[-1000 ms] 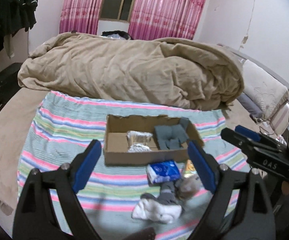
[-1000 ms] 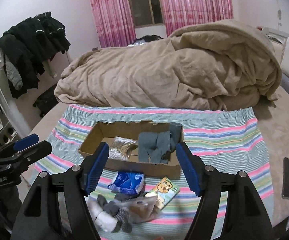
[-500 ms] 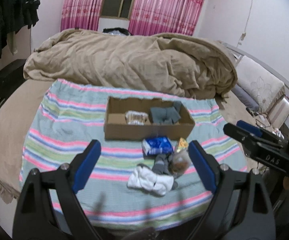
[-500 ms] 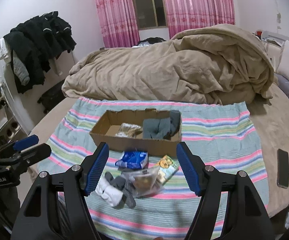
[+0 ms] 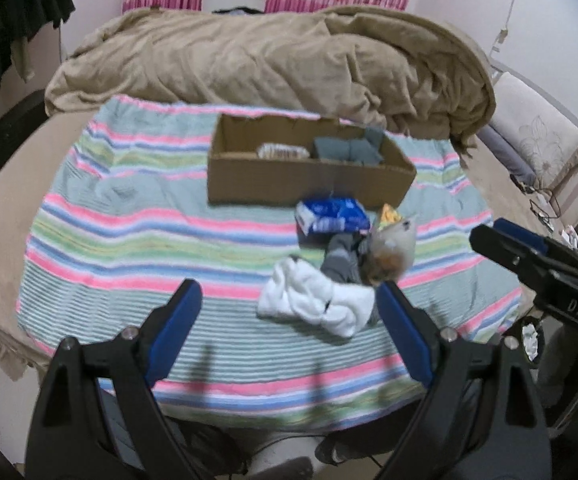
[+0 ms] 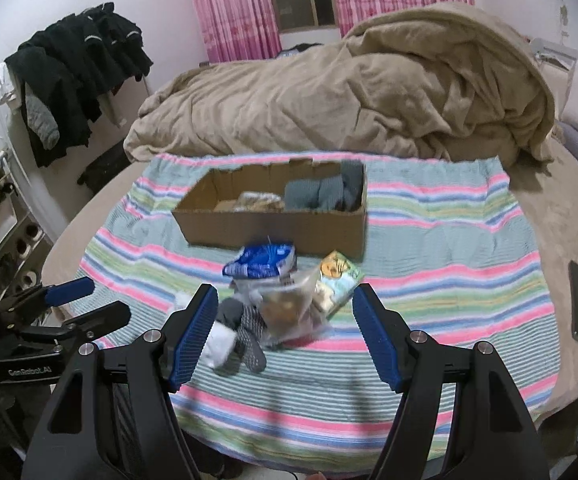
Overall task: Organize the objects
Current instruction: 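Withdraw both open tools from the box toward the remaining items, then grasp the white socks with the left tool while the right tool grasps the clear snack bag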
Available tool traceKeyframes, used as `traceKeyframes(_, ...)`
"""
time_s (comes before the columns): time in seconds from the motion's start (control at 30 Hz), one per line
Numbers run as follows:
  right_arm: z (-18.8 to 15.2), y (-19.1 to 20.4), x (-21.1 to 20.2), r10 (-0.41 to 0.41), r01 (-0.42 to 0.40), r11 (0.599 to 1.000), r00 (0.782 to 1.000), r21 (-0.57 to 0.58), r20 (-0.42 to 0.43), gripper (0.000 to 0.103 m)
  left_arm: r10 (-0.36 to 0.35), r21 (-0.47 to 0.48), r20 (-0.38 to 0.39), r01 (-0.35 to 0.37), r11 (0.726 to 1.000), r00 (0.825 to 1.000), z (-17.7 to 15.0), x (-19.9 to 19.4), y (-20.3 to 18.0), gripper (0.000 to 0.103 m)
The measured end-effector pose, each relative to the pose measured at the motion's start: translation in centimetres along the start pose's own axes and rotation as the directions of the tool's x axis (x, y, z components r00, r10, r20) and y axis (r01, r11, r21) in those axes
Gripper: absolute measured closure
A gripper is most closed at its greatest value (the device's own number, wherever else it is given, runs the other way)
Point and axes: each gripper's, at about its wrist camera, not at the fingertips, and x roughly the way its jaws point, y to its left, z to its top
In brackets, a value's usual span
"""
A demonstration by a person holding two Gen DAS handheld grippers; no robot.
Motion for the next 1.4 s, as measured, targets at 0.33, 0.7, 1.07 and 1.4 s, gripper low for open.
traceKeyframes(0.33, -1.8, -1.2, 2.6, 0.009, -0.008, 1.0, 0.998, 0.015, -0.059, 0.03, -0.062, 0.004, -0.099, 0.062, 0.998, 0.993, -1.9, 5.3, -1.6, 0.013)
traceKeyframes(0.7, -2.7, -1.9, 5.7, 0.035, -0.033, 0.999, 0.996, 0.028, -0.087, 0.03, -0.085, -0.049, -0.149, 0.079, 0.996, 0.985, -2.5, 9.4, -0.8, 0.012)
traceKeyframes(1.07, -2.5, -2.1, 9.6, 0.086, -0.083, 0.996, 0.99, 0.028, -0.113, 0.03, -0.095, -0.007, -0.123, 0.095, 0.995, 0.988, -2.3, 10.8, -1.0, 0.013)
traceKeyframes(1.4, -2.6, -1.2, 10.4, 0.08, -0.082, 0.997, 0.989, -0.007, -0.122, 0.061, -0.125, -0.004, -0.101, 0.125, 0.992, 0.987, -2.8, 9.5, -0.4, 0.035)
